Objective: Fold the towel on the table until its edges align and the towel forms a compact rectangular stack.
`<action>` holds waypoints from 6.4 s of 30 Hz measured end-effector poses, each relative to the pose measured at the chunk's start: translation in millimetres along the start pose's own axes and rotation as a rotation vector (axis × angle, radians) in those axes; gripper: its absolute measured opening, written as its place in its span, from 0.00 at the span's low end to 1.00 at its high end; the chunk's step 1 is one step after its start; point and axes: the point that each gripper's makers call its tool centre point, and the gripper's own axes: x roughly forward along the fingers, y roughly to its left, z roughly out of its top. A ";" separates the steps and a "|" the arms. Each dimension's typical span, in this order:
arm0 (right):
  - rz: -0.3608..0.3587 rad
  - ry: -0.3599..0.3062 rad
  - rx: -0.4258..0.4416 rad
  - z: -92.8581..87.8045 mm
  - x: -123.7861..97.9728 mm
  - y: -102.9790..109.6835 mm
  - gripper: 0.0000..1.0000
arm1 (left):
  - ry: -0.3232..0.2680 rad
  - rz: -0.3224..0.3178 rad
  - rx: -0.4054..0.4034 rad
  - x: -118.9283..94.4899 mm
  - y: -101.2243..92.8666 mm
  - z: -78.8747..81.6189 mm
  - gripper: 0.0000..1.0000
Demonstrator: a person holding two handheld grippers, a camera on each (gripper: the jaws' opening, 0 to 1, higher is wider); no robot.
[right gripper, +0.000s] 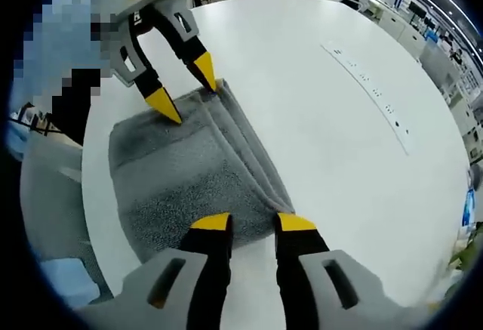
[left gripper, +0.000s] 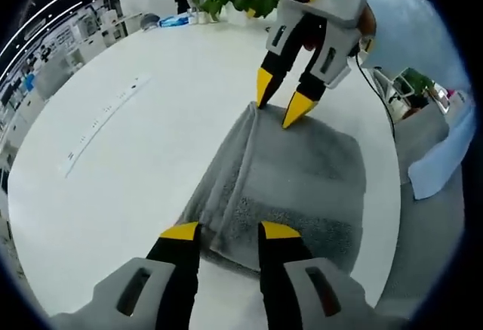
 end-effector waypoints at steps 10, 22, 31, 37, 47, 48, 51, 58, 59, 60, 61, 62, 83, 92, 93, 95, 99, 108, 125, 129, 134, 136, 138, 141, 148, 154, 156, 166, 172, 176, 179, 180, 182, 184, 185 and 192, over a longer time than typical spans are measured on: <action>-0.018 -0.066 0.027 -7.4 -18.7 8.2 0.32 | -0.064 0.015 -0.044 -23.8 -6.5 4.1 0.36; -0.010 -0.082 0.042 -23.5 -29.9 26.9 0.35 | -0.056 0.017 -0.086 -40.5 -19.1 -26.4 0.39; 0.005 -0.105 0.071 -32.1 -34.4 44.8 0.38 | -0.085 0.012 -0.130 -52.3 -34.7 -41.2 0.41; 0.018 -0.102 0.085 -43.1 -34.1 54.6 0.40 | -0.084 -0.004 -0.130 -52.9 -53.7 -49.8 0.42; 0.036 -0.093 0.097 -60.9 -31.6 70.6 0.40 | -0.068 -0.038 -0.128 -44.9 -80.8 -62.5 0.43; 0.037 -0.093 0.101 -63.5 -33.6 74.3 0.40 | -0.068 -0.039 -0.131 -44.4 -83.1 -63.2 0.43; 0.038 -0.091 0.103 -66.7 -32.4 76.2 0.40 | -0.069 -0.040 -0.132 -41.6 -85.6 -65.4 0.43; 0.046 -0.087 0.113 -73.3 -29.1 84.2 0.40 | -0.071 -0.033 -0.145 -40.5 -90.4 -67.8 0.43; 0.047 -0.088 0.115 -73.5 -28.3 85.2 0.40 | -0.073 -0.035 -0.149 -39.9 -91.2 -68.3 0.43; 0.048 -0.089 0.115 -73.3 -27.7 85.8 0.40 | -0.074 -0.036 -0.152 -39.4 -92.1 -68.5 0.43; 0.050 -0.091 0.116 -72.9 -27.0 87.0 0.40 | -0.075 -0.038 -0.156 -38.1 -92.8 -69.5 0.43; 0.051 -0.093 0.116 -72.2 -26.6 88.1 0.40 | -0.075 -0.040 -0.162 -37.1 -93.8 -70.0 0.43; 0.070 -0.150 0.148 -65.5 -11.3 106.9 0.21 | -0.101 -0.005 -0.247 -15.2 -105.1 -70.7 0.26; 0.032 -0.191 0.162 -67.1 -11.6 105.8 0.13 | -0.148 0.012 -0.300 -14.5 -105.9 -68.7 0.19; 0.028 -0.200 0.163 -66.7 -11.5 106.1 0.11 | -0.153 0.016 -0.297 -14.5 -105.1 -68.5 0.18; 0.023 -0.211 0.176 -65.9 -10.2 106.0 0.08 | -0.160 0.020 -0.291 -15.2 -106.5 -68.1 0.11; 0.006 -0.227 0.182 -66.8 -8.5 109.5 0.04 | -0.177 0.021 -0.320 -15.9 -103.0 -66.9 0.08; -0.007 -0.253 0.209 -62.0 -6.4 102.2 0.04 | -0.192 0.026 -0.321 -16.1 -96.9 -64.4 0.08; -0.042 -0.264 0.235 -34.4 1.6 62.5 0.04 | -0.195 0.060 -0.331 -10.5 -49.3 -51.7 0.08; -0.046 -0.261 0.238 -30.5 3.8 53.4 0.05 | -0.192 0.066 -0.326 -8.7 -40.7 -49.0 0.08; -0.047 -0.259 0.248 -29.4 4.9 48.8 0.05 | -0.186 0.071 -0.318 -8.1 -31.3 -48.7 0.08; -0.047 -0.260 0.248 -29.3 5.3 46.6 0.05 | -0.186 0.071 -0.319 -8.1 -33.3 -49.0 0.08; -0.043 -0.260 0.250 -29.2 6.0 43.9 0.05 | -0.185 0.071 -0.316 -8.1 -33.1 -48.9 0.08; -0.039 -0.260 0.252 -29.4 6.1 45.3 0.06 | -0.187 0.074 -0.314 -8.3 -33.6 -48.7 0.09; -0.037 -0.255 0.238 -31.4 1.5 46.5 0.10 | -0.209 0.085 -0.334 -15.8 -33.3 -47.8 0.21; -0.052 -0.281 0.247 -32.1 -7.1 45.6 0.20 | -0.241 0.097 -0.337 -26.0 -34.9 -44.3 0.27; -0.054 -0.291 0.246 -31.4 -10.7 49.4 0.21 | -0.251 0.114 -0.330 -29.7 -33.8 -43.8 0.27; -0.088 -0.343 0.252 -32.1 -18.8 56.3 0.39 | -0.292 0.156 -0.343 -38.1 -42.4 -45.0 0.40; -0.100 -0.376 0.259 -33.6 -24.0 65.0 0.48 | -0.307 0.186 -0.330 -43.7 -49.3 -50.2 0.44; -0.112 -0.399 0.261 -34.4 -26.0 68.7 0.54 | -0.334 0.212 -0.318 -50.3 -49.3 -51.8 0.48; -0.115 -0.399 0.246 -37.1 -25.8 74.0 0.54 | -0.346 0.233 -0.293 -54.5 -48.5 -54.4 0.48; -0.120 -0.402 0.239 -36.7 -25.4 72.6 0.55 | -0.353 0.242 -0.286 -56.6 -47.9 -56.1 0.48; -0.128 -0.420 0.239 -37.2 -28.6 73.6 0.58 | -0.364 0.246 -0.292 -59.9 -47.7 -58.6 0.48; -0.137 -0.444 0.242 -37.6 -34.4 77.2 0.61 | -0.380 0.261 -0.286 -64.7 -48.2 -60.1 0.50; -0.140 -0.454 0.244 -37.3 -35.7 77.4 0.62 | -0.384 0.262 -0.289 -66.3 -48.4 -60.9 0.51; -0.148 -0.496 0.249 -40.2 -49.4 84.1 0.68 | -0.424 0.287 -0.286 -84.2 -58.4 -60.9 0.56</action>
